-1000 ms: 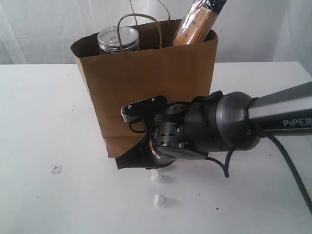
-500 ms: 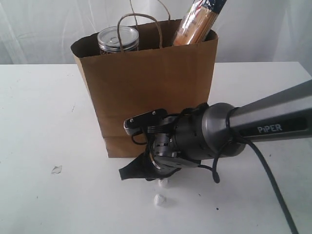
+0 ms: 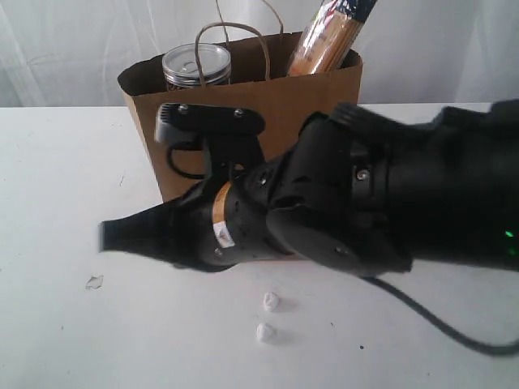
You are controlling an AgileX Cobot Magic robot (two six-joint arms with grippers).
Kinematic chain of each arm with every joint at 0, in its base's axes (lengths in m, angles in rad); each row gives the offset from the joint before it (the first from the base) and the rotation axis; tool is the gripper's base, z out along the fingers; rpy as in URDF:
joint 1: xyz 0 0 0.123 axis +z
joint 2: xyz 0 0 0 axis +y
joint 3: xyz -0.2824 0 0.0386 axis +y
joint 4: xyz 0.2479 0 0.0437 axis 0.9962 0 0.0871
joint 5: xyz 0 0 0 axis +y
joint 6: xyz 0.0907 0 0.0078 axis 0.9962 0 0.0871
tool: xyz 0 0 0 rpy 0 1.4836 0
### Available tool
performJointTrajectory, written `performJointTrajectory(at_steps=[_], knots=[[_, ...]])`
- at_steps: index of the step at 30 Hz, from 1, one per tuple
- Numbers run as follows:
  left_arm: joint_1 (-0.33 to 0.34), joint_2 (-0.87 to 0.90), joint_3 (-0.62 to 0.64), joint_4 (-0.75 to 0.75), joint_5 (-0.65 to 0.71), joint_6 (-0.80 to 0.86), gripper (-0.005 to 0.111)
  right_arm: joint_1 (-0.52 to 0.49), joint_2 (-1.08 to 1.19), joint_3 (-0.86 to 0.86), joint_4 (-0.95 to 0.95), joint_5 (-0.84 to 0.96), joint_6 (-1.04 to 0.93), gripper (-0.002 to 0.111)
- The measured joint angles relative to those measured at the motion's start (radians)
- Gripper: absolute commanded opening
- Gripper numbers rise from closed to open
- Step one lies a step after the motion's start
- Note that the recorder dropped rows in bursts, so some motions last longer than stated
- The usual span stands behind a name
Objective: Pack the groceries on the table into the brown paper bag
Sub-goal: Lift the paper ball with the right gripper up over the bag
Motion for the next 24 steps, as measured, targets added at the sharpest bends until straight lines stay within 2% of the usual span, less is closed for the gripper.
performJointTrajectory(at_steps=[2,3,5,8,11,14,20,24], knots=[[0.0,0.0,0.0,0.0,0.0,0.0,0.0,0.09,-0.039,0.0,0.106,-0.055,-0.068,0.0],[0.0,0.0,0.0,0.0,0.0,0.0,0.0,0.137,-0.053,0.0,0.13,-0.141,-0.104,0.0],[0.0,0.0,0.0,0.0,0.0,0.0,0.0,0.173,-0.061,0.0,0.146,-0.321,-0.166,0.0],[0.0,0.0,0.0,0.0,0.0,0.0,0.0,0.174,-0.065,-0.007,0.156,-0.619,-0.289,0.0],[0.0,0.0,0.0,0.0,0.0,0.0,0.0,0.131,-0.072,-0.05,0.185,-0.76,-0.496,0.0],[0.0,0.0,0.0,0.0,0.0,0.0,0.0,0.062,-0.075,-0.087,0.283,-0.771,-0.727,0.0],[0.0,0.0,0.0,0.0,0.0,0.0,0.0,-0.122,-0.075,-0.095,0.705,-0.787,-1.125,0.0],[0.0,0.0,0.0,0.0,0.0,0.0,0.0,-0.217,-0.075,-0.095,0.92,-0.812,-1.232,0.0]])
